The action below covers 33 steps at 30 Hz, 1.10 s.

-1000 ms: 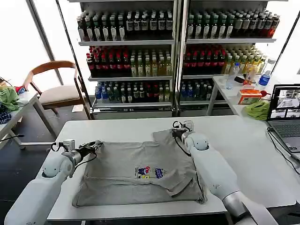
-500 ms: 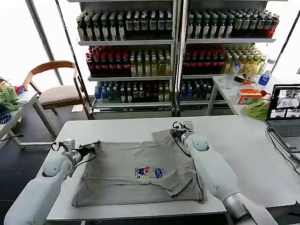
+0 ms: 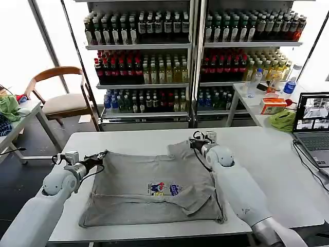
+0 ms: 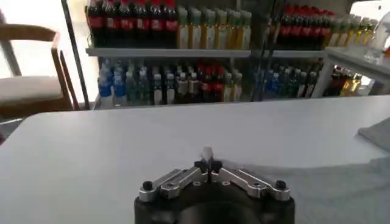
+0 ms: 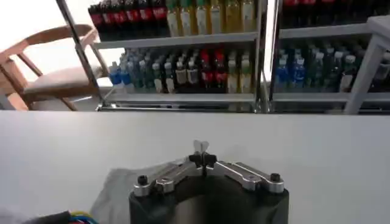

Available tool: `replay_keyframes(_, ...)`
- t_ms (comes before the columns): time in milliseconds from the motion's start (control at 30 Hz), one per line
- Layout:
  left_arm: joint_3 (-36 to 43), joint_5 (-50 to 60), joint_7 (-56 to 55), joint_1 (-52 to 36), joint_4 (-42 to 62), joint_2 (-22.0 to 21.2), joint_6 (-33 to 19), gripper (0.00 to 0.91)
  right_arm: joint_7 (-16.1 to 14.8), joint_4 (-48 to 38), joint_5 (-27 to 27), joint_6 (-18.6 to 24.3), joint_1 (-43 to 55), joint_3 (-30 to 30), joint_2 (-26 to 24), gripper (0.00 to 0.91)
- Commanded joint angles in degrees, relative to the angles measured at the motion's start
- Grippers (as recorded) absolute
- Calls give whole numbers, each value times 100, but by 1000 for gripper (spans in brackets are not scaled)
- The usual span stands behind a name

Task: Fold and organize the clothes.

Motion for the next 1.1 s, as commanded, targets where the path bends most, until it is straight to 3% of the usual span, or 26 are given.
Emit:
replay_keyframes(33, -184, -64, -54, 300, -530, 56, -27, 0, 107, 833, 291, 10, -286, 102, -234, 0)
replay_keyframes(600, -1174, -293, -233, 1575, -1762, 281, -57, 0, 516, 3316, 757, 7, -2121, 984, -841, 0)
replay_keyframes(1100, -1967, -315, -293, 2930, -2882, 284, -49, 0, 561, 4870, 790, 17, -4189, 1748, -1360, 0)
